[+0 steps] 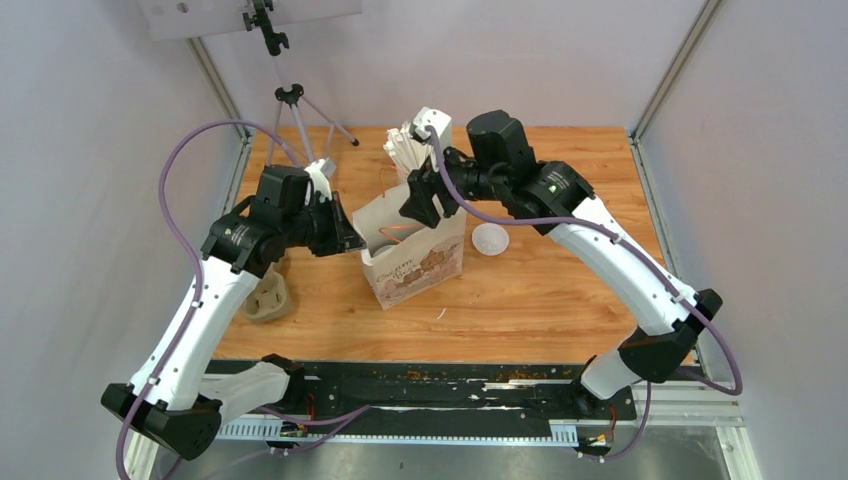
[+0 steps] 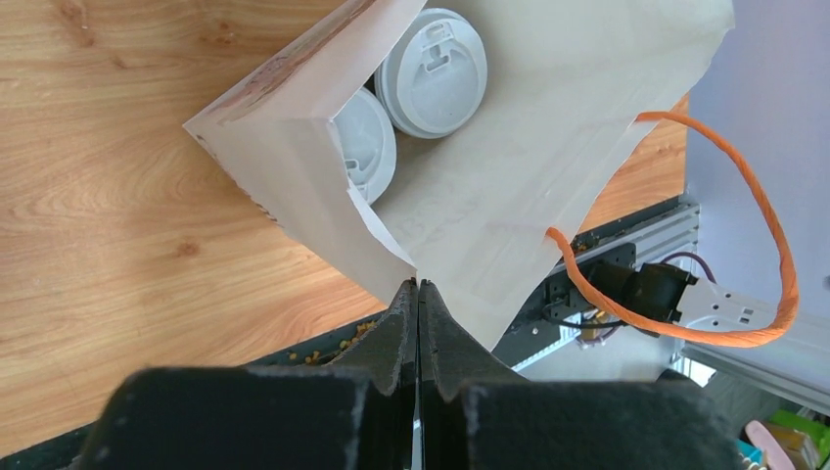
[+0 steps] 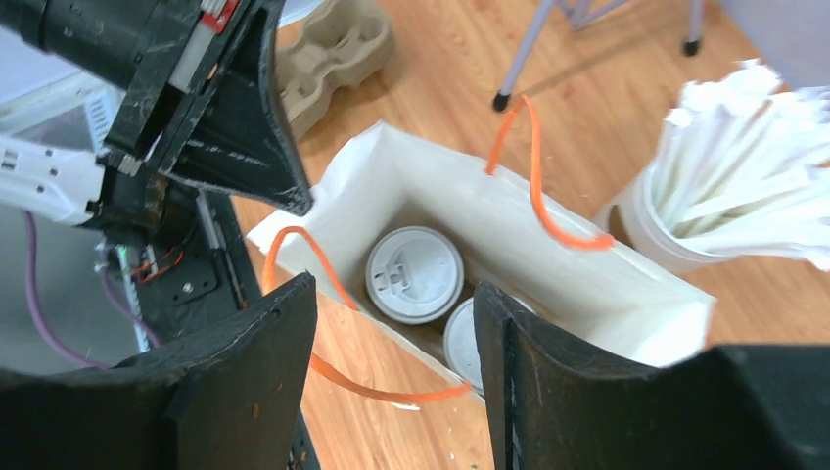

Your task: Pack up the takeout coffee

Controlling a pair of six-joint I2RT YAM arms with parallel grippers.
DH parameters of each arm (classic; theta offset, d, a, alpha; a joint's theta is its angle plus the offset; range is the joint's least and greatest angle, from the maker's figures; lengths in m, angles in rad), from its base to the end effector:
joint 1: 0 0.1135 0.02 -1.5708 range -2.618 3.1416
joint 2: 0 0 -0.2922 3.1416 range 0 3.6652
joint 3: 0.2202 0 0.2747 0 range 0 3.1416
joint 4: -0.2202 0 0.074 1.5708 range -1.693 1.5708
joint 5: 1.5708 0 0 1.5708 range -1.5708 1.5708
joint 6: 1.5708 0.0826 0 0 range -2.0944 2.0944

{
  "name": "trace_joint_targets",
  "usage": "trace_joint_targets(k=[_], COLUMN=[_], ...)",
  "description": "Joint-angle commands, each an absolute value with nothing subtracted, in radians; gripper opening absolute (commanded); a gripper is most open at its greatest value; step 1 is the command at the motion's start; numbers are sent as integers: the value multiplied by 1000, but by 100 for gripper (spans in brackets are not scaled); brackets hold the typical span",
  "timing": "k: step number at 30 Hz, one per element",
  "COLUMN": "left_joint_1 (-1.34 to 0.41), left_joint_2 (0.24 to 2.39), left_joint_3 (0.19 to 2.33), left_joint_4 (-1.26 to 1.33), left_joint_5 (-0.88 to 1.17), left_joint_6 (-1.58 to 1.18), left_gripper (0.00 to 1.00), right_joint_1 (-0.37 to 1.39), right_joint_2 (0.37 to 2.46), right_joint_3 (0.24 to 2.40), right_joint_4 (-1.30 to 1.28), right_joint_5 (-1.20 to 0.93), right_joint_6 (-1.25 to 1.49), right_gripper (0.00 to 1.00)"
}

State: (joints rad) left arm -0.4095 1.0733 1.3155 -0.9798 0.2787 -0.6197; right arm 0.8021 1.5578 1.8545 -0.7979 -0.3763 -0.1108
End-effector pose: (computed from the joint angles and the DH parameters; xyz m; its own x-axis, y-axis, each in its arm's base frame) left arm 0.2111 -0.1164 0.3897 -0.8330 -0.2471 -0.4950 0.1054 0.8075 -0.5804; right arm 0.2474 0.2995 0.4690 -0.2333 -0.3891 -0.8912 -0.9240 0.3742 0.0785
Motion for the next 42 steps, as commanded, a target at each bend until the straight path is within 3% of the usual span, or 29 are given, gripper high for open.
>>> trace_joint_targets(k=[1,5,7,16,18,20,27,36,42], left_joint_1=[-403,-403,-403,-404,-403,-403,-403,-404,-403], left_joint_2=[1048,1032,1024,1012,1008,998,964,916,908], left_joint_3=[1361,1350,1348,1443,1465,1480,1499,1456,1452], left_joint_4=[-1034,-1058,-1065,-1088,-1085,-1077,-1066,-1053,-1053], left_joint_5=[263,256,249,209,198,182,143,123,103], left_joint_6=[-594,-588,-588,-527,-513,-503,-480,-493,-479], left_gripper=[0,0,7,59,74,98,100,100,100], right_joint_1=[787,769,759,654,619,589,507,462,459], right_joint_2=[1486,1484,1512,1627,1659,1692,1799,1930,1972], right_joint_3=[1823,1799,1813,1851,1860,1870,1901,2003,2028], right_joint_4=[-645,-552,-530,-399,-400,-409,-407,-438,-452], right_joint_5=[-223,-140,-84,-12,-10,-10,-70,-172,-192], right_joint_6=[-49,-64,-77,-73,-58,-52,-41,-97,-107], right_gripper=[60,62,62,60,60,59,55,43,42])
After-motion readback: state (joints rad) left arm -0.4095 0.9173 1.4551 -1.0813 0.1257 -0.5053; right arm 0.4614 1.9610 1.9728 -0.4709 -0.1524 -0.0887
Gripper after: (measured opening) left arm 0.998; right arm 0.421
